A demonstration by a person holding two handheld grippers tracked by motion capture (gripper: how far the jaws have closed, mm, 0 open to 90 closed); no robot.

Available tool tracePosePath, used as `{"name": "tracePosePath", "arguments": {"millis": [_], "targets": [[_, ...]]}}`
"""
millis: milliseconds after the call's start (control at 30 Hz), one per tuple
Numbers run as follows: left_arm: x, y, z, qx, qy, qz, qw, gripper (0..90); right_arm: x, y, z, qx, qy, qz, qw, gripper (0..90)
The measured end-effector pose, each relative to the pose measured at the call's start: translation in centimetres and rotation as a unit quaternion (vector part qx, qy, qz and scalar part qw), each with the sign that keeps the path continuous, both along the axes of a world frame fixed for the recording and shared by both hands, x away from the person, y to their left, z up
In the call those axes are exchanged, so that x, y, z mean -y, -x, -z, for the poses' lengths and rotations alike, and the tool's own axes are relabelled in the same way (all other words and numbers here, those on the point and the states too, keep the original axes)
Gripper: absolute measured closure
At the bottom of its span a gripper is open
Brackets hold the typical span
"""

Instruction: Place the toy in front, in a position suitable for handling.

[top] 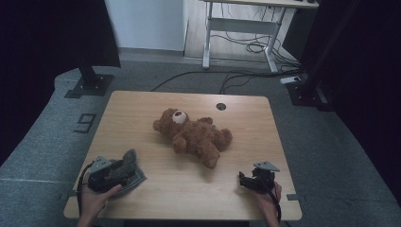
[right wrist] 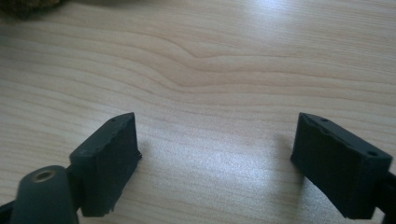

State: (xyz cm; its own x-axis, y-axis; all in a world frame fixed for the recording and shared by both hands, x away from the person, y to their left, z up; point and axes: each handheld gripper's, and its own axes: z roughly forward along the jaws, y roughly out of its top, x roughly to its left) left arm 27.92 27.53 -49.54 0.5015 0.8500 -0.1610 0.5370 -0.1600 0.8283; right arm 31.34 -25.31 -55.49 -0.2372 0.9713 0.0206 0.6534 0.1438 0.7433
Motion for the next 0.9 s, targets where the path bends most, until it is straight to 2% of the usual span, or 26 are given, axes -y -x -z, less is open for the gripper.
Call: {"name": "tracePosePath", "arguments": {"millis": [67,133,233,567,700,733,767,800,833,900], "targets": [[0.0,0.0,0.0,0.000,0.000,-0.001,1.0000,31.7,0.1,0.0,0.0,0.002,-0.006,0.001,1.0000,15.5],[0.1,0.0,0.1,-0.001,-0.001,0.000,1.0000,31.7,0.3,0.2,-0.1,0.015,-0.029,0.006,0.9994,16.8],[0.4,0.0,0.0,0.001,-0.002,0.003,1.0000,31.8,0.2,0.3,-0.3,0.020,-0.029,0.004,0.9994,16.7],[1.9,-1.0,-0.9,0.013,-0.004,0.017,0.9998,32.0,-1.6,0.0,-2.1,0.049,-0.059,-0.028,0.9967,17.0],[2.8,-2.7,-1.3,0.012,0.002,0.020,0.9997,32.3,-2.5,-0.2,-3.0,0.058,-0.068,-0.046,0.9949,17.0],[3.2,-3.6,-1.5,0.012,0.003,0.017,0.9998,32.5,-2.9,-0.3,-3.5,0.063,-0.074,-0.052,0.9939,17.0],[3.2,-3.6,-1.5,0.012,0.003,0.017,0.9998,32.7,-2.9,-0.3,-3.5,0.063,-0.074,-0.052,0.9939,17.0],[3.7,-4.9,-1.7,0.008,0.006,0.020,0.9997,32.5,-3.2,-0.4,-4.0,0.068,-0.083,-0.058,0.9925,17.0],[3.7,-4.9,-1.7,0.008,0.006,0.020,0.9997,32.4,-3.2,-0.4,-4.0,0.068,-0.083,-0.058,0.9925,17.0],[4.4,-6.1,-1.9,0.010,-0.006,0.024,0.9996,32.4,-3.6,-0.6,-4.6,0.074,-0.087,-0.065,0.9914,17.1]]}}
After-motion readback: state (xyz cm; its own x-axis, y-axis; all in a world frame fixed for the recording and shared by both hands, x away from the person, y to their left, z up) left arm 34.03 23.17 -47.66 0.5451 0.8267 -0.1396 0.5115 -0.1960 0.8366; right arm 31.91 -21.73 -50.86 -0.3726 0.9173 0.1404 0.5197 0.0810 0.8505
